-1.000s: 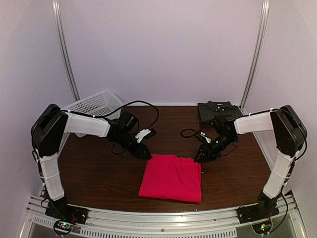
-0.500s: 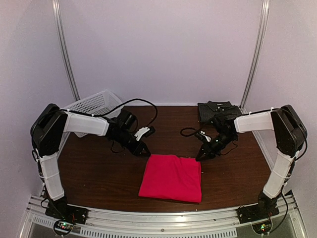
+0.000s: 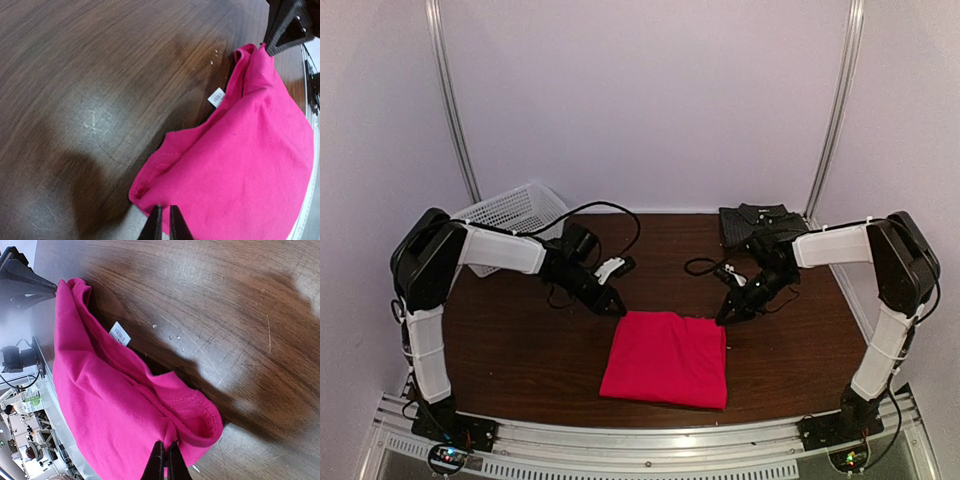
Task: Fold and stack the mixed laundry pile
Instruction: Adjust the square-folded T-shirt at the center of the board.
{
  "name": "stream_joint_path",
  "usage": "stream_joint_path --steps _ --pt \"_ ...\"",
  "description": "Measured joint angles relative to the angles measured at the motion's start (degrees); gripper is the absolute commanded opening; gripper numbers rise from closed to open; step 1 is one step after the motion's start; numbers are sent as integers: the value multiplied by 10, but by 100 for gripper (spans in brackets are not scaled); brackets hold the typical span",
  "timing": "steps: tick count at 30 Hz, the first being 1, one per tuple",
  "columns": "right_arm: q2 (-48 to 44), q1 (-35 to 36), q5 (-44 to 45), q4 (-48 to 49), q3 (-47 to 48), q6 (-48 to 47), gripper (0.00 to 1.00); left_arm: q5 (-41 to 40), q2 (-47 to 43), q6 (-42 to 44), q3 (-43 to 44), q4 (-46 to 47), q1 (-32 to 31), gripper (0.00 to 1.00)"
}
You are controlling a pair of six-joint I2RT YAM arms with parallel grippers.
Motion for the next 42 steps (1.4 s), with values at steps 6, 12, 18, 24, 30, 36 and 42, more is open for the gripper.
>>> stream_joint_path --steps 6,12,18,24,30,36,42 --pt "-4 0 4 -2 0 1 0 14 1 3 1 0 0 0" --pt "-24 -3 8 -10 0 1 0 16 -9 2 1 -2 15 0" --pt "-35 -7 11 -18 0 1 0 15 -40 3 0 -3 41 22" --pt "-35 -7 11 -17 0 9 0 28 -33 7 0 0 41 36" --pt "-34 -7 11 -15 -1 13 0 58 7 2 5 0 36 37" --pt "-31 -7 11 -12 -1 14 0 76 30 -3 8 0 29 31" --pt "-26 -7 11 -10 -1 13 0 95 37 -7 19 2 26 25"
